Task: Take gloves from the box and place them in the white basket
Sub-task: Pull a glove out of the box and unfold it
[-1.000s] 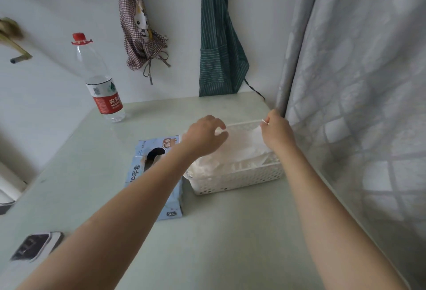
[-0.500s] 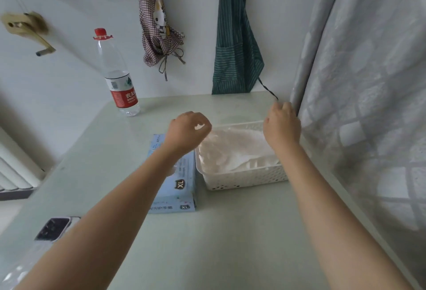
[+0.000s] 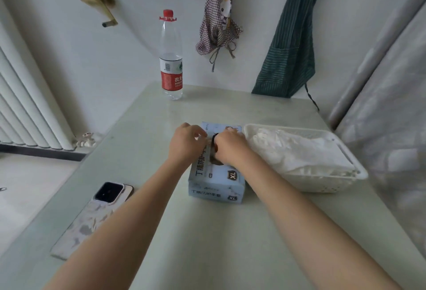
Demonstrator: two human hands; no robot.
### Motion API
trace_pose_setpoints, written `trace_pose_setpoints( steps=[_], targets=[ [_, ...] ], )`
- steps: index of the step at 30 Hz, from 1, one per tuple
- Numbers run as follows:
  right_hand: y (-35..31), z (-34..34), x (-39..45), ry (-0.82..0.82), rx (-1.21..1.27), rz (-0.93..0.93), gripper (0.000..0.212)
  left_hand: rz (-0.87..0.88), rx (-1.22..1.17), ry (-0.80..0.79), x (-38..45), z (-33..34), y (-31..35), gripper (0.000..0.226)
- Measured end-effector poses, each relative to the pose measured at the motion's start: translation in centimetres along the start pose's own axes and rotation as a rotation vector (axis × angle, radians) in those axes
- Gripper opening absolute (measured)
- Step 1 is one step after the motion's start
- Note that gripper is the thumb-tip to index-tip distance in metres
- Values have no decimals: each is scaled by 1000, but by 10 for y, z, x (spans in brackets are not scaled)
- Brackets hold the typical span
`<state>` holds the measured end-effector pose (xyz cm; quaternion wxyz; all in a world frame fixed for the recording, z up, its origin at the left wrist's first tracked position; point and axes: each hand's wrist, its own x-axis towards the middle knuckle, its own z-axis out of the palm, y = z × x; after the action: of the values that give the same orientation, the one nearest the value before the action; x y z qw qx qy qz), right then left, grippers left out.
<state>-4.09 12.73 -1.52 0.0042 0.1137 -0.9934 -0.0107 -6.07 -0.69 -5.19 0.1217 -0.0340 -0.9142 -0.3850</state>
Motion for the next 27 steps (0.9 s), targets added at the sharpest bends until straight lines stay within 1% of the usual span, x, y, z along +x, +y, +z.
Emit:
trace_pose_setpoints(
  steps=[2,3,5,8,10,11,13,14,15,17,19,21,22,25,27],
  targets=[
    [-5,6,-2,25,-141,11,24,3,-28,-8,-2,3,-4,12],
    [-5,6,-2,23,-166,17,25,5,-42,-12,-2,4,-5,12],
    [-7,5,-2,-9,-107,38,24,3,-58,-10,-4,3,-7,13],
    [-3,-1,1,14,153,112,16,8,-73,-10,-4,1,-6,12],
    [3,-11,1,59,429,182,31,0,-90,-19,-4,-2,-4,9],
    [7,-19,0,91,578,218,31,-8,-105,-26,-3,-3,-2,9],
    [15,-34,-3,198,847,272,15,-27,-154,-36,-4,-6,2,11],
    [17,-42,-4,240,961,294,10,-31,-176,-38,-4,-8,5,14],
    [20,-49,-5,265,1068,302,10,-37,-195,-41,-4,-10,10,17],
    [24,-64,-7,288,1257,294,13,-59,-287,-55,-3,-16,21,24],
    [29,-78,-11,309,1452,251,10,-86,-479,-96,-4,-25,36,32],
    [31,-87,-12,295,1587,217,13,-79,-671,-161,-5,-36,47,38],
    [32,-90,-14,283,1626,201,13,-53,-739,-200,-6,-41,53,36],
    [36,-96,-22,268,1687,163,4,14,-792,-292,-9,-54,74,24],
    [38,-99,-28,270,1712,156,10,32,-817,-277,-9,-59,83,29]
  ],
)
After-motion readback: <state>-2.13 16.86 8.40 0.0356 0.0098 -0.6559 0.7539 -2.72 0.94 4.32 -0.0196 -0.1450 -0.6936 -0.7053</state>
